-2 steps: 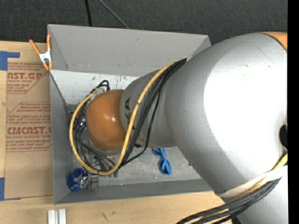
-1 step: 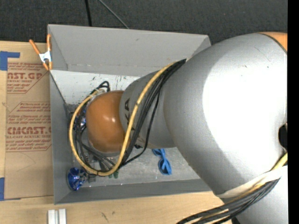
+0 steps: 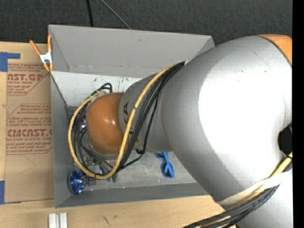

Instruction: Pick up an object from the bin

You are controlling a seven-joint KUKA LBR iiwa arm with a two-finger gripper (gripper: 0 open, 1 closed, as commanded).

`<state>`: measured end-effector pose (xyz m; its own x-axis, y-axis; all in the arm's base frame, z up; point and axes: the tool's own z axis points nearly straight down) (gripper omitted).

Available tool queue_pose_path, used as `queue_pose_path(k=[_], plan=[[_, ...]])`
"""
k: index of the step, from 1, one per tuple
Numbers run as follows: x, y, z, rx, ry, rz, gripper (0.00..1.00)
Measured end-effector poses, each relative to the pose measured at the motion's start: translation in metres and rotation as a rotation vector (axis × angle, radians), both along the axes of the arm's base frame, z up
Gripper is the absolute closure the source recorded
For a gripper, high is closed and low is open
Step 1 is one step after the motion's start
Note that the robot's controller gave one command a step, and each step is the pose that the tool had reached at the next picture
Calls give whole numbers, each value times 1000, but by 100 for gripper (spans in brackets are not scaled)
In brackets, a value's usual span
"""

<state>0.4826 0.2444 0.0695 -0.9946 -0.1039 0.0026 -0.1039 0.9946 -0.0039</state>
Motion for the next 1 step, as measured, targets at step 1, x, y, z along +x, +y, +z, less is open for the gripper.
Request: queue_pose_path(k=[1], plan=[[2,1,1,5,-9,-1,0]])
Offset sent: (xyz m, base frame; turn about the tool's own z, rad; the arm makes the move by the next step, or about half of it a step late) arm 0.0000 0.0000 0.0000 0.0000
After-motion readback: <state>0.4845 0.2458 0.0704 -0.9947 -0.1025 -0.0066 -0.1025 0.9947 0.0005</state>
